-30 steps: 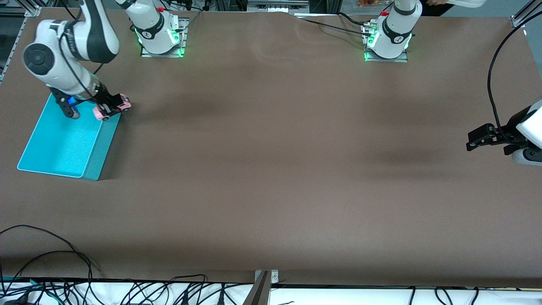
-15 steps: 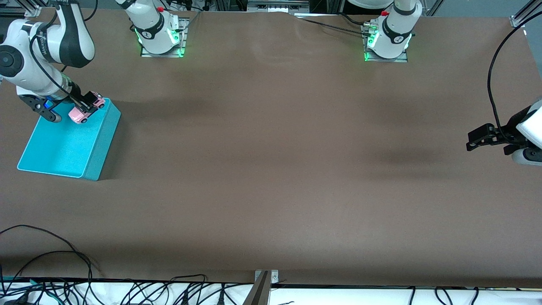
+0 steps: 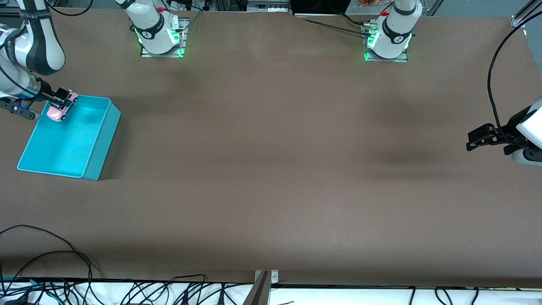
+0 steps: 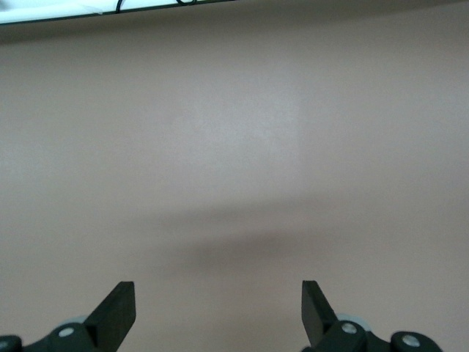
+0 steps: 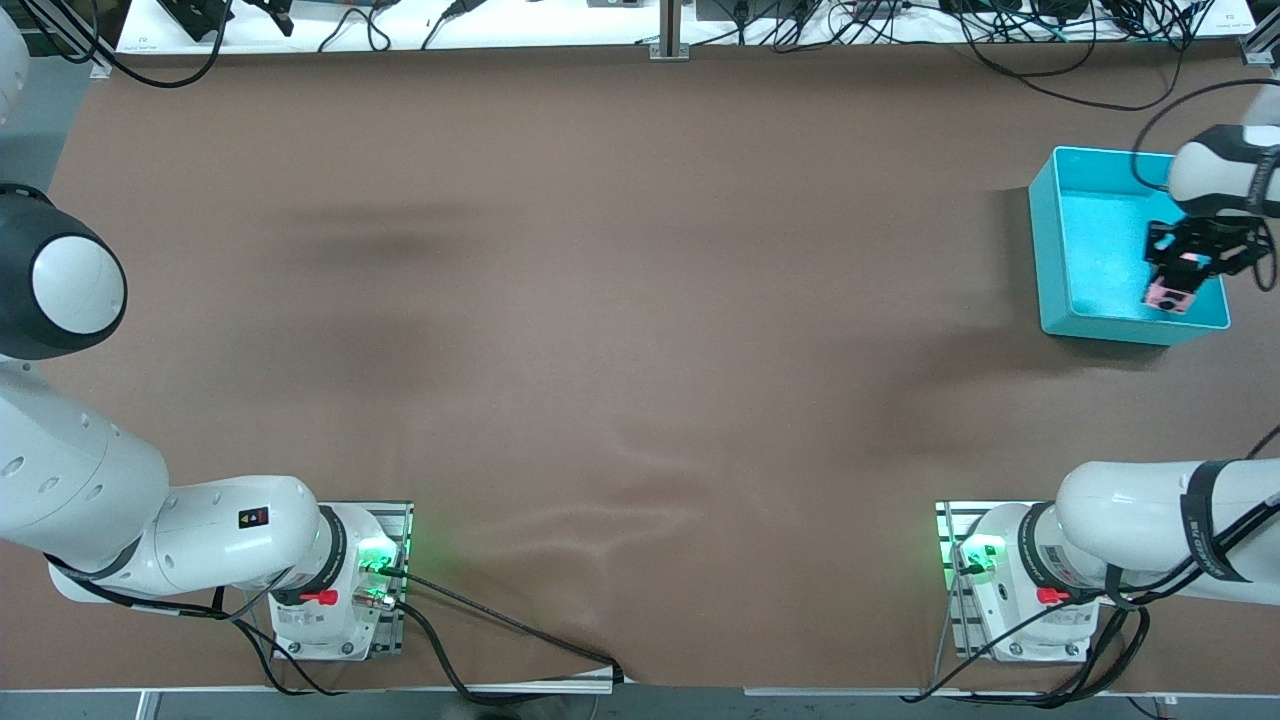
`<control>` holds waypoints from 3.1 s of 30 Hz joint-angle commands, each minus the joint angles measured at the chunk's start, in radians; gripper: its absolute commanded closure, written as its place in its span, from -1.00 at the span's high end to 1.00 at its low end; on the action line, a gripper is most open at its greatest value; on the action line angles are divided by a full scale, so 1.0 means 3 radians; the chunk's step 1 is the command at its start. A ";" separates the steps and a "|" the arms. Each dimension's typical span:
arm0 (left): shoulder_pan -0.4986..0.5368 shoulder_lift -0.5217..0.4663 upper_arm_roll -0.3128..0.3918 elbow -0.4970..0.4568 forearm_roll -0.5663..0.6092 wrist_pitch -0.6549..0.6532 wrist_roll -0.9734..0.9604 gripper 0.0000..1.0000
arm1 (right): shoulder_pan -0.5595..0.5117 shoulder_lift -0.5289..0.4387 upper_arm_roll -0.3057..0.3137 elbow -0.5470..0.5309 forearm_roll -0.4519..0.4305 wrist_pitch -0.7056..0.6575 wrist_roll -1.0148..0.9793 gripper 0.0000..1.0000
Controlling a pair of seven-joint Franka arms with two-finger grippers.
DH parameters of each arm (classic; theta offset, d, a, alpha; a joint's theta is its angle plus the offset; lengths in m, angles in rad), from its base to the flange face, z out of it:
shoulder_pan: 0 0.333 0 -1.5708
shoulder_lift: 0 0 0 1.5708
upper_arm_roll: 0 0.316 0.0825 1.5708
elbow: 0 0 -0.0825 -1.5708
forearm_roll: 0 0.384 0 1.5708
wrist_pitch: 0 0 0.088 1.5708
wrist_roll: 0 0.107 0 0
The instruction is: Wind and store pink jeep toy
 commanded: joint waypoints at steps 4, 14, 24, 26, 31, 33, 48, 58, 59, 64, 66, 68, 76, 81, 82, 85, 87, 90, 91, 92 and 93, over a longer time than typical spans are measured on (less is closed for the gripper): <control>0.0024 -0.0065 -0.0003 -0.0074 -0.0035 -0.0007 0.0043 1.00 | -0.0028 0.0448 0.0002 0.0094 -0.0077 0.0322 -0.0020 -1.00; 0.0024 -0.0065 -0.0003 -0.0074 -0.0035 -0.0007 0.0043 1.00 | -0.0136 0.0668 0.0002 0.0354 -0.0369 0.0374 -0.0229 -1.00; 0.0024 -0.0065 -0.0003 -0.0074 -0.0035 -0.0007 0.0043 1.00 | -0.0279 0.0847 0.0002 0.0508 -0.0354 0.0440 -0.0317 -1.00; 0.0024 -0.0065 -0.0003 -0.0074 -0.0035 -0.0007 0.0043 1.00 | -0.0284 0.0863 0.0002 0.0503 -0.0349 0.0450 -0.0302 -1.00; 0.0024 -0.0065 -0.0003 -0.0074 -0.0035 -0.0007 0.0043 1.00 | -0.0279 0.0878 0.0007 0.0503 -0.0343 0.0456 -0.0261 -1.00; 0.0024 -0.0065 -0.0008 -0.0074 -0.0035 -0.0007 0.0043 1.00 | -0.0279 0.0873 0.0012 0.0498 -0.0338 0.0456 -0.0256 -1.00; 0.0024 -0.0065 -0.0003 -0.0074 -0.0035 -0.0007 0.0043 1.00 | -0.0274 0.0898 0.0258 0.0498 -0.0318 0.0481 0.0164 -0.77; 0.0024 -0.0070 -0.0003 -0.0059 -0.0035 -0.0007 0.0043 1.00 | -0.0274 0.0888 0.0345 0.0498 -0.0318 0.0486 0.0506 0.81; 0.0024 -0.0065 -0.0003 -0.0043 -0.0035 -0.0007 0.0043 1.00 | -0.0274 0.0883 0.0365 0.0498 -0.0323 0.0486 0.0506 1.00; 0.0024 -0.0090 -0.0003 -0.0054 -0.0035 -0.0012 0.0043 1.00 | -0.0269 0.0852 0.0427 0.0488 -0.0318 0.0440 0.0511 1.00; 0.0024 -0.0090 -0.0003 -0.0054 -0.0035 -0.0012 0.0043 1.00 | -0.0269 0.0863 0.0437 0.0498 -0.0323 0.0445 0.0506 1.00; 0.0024 -0.0090 -0.0003 -0.0054 -0.0035 -0.0012 0.0043 1.00 | -0.0269 0.0853 0.0457 0.0498 -0.0323 0.0456 0.0506 1.00; 0.0024 -0.0090 -0.0003 -0.0069 -0.0035 -0.0012 0.0043 1.00 | -0.0269 0.0720 0.0580 0.0493 -0.0323 0.0456 0.0506 1.00; 0.0029 -0.0090 -0.0003 -0.0069 -0.0050 -0.0007 0.0048 1.00 | -0.0269 0.0704 0.0585 0.0488 -0.0318 0.0486 0.0501 1.00; 0.0034 -0.0095 0.0002 -0.0069 -0.0056 -0.0007 0.0048 1.00 | -0.0269 0.0709 0.0585 0.0478 -0.0323 0.0501 0.0496 1.00; 0.0045 -0.0121 -0.0003 -0.0074 -0.0061 -0.0007 0.0043 1.00 | -0.0264 0.0658 0.0590 0.0442 -0.0318 0.0517 0.0506 1.00; 0.0045 -0.0126 -0.0008 -0.0069 -0.0071 -0.0002 0.0043 1.00 | -0.0264 0.0561 0.0590 0.0442 -0.0323 0.0497 0.0435 1.00; 0.0040 -0.0131 -0.0013 -0.0069 -0.0076 -0.0002 0.0032 1.00 | -0.0259 0.0423 0.0626 0.0437 -0.0323 0.0420 0.0425 1.00; 0.0034 -0.0131 -0.0013 -0.0074 -0.0076 -0.0002 0.0002 1.00 | -0.0259 0.0387 0.0656 0.0437 -0.0323 0.0384 0.0425 1.00; 0.0029 -0.0131 -0.0018 -0.0074 -0.0076 -0.0002 -0.0044 1.00 | -0.0254 0.0347 0.0697 0.0437 -0.0323 0.0333 0.0425 1.00; 0.0019 -0.0131 -0.0018 -0.0074 -0.0076 -0.0002 -0.0100 1.00 | -0.0253 0.0311 0.0728 0.0442 -0.0323 0.0282 0.0430 1.00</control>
